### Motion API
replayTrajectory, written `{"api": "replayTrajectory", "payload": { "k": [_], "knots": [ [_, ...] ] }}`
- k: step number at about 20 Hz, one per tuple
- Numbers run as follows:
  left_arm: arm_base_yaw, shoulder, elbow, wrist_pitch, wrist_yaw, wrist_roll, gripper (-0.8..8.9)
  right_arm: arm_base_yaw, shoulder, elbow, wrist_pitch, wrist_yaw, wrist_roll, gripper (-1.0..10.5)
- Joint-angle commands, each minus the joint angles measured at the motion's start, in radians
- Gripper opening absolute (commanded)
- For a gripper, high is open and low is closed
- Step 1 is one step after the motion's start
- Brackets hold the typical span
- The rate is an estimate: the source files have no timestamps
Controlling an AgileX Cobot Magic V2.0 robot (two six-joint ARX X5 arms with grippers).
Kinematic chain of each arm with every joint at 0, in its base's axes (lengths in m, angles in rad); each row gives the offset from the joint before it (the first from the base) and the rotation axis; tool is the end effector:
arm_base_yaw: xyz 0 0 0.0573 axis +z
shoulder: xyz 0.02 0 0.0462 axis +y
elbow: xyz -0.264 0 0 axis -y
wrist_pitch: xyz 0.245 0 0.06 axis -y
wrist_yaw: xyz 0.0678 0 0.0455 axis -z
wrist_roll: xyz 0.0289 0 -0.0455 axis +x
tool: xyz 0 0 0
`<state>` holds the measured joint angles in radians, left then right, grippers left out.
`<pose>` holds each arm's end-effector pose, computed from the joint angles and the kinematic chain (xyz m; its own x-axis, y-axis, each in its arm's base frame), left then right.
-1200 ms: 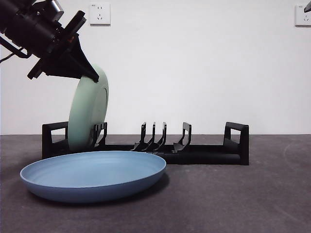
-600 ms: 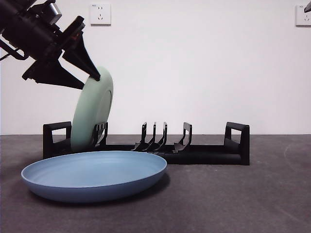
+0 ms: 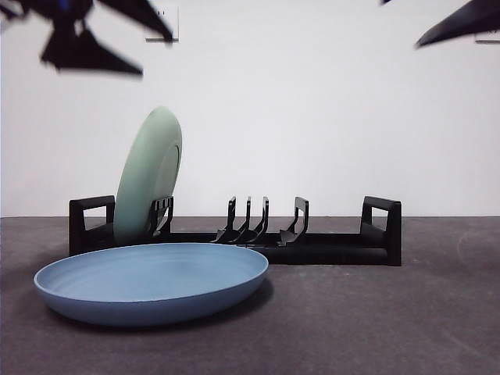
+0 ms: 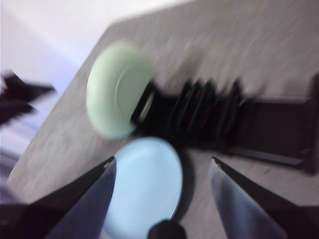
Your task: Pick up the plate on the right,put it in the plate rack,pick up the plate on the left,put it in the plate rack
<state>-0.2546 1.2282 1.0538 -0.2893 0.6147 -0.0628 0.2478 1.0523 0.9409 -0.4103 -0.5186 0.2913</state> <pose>0.2520 -0.0828 0.3279 0.5619 -0.7422 -0.3654 0.6764 0.6665 -0.3136 0.2096 0.0678 0.3189 0.6084 0.6652 -0.4328 -0.4643 0.7407 0.4856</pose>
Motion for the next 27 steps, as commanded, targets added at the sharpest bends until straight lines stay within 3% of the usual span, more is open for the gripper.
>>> {"api": "replayTrajectory", "payload": {
  "k": [1,7,10,12,17,23,27],
  "knots": [
    [-0.036,-0.105,0.0,-0.038,-0.053,0.115,3.76,0.063,0.078,0.0,0.002,-0.006,0.005,3.1],
    [-0.15,-0.332,0.0,-0.135,-0.307,0.248,3.76,0.175,0.272,0.001,0.028,-0.003,0.003,3.1],
    [-0.233,-0.462,0.0,-0.193,-0.482,0.329,3.76,0.23,0.406,0.006,0.057,0.014,0.002,3.1],
    [-0.282,-0.525,0.001,-0.222,-0.541,0.384,3.76,0.248,0.485,0.02,0.078,0.026,-0.007,2.6],
    [-0.371,-0.603,0.002,-0.261,-0.621,0.41,3.76,0.265,0.671,0.097,0.082,0.027,-0.012,2.4],
    [-0.389,-0.602,0.002,-0.317,-0.667,0.43,3.76,0.306,0.796,0.142,0.093,0.029,-0.011,2.1],
    [-0.389,-0.6,0.002,-0.326,-0.676,0.434,3.76,0.325,0.811,0.142,0.092,0.101,-0.005,0.3]
  ]
}}
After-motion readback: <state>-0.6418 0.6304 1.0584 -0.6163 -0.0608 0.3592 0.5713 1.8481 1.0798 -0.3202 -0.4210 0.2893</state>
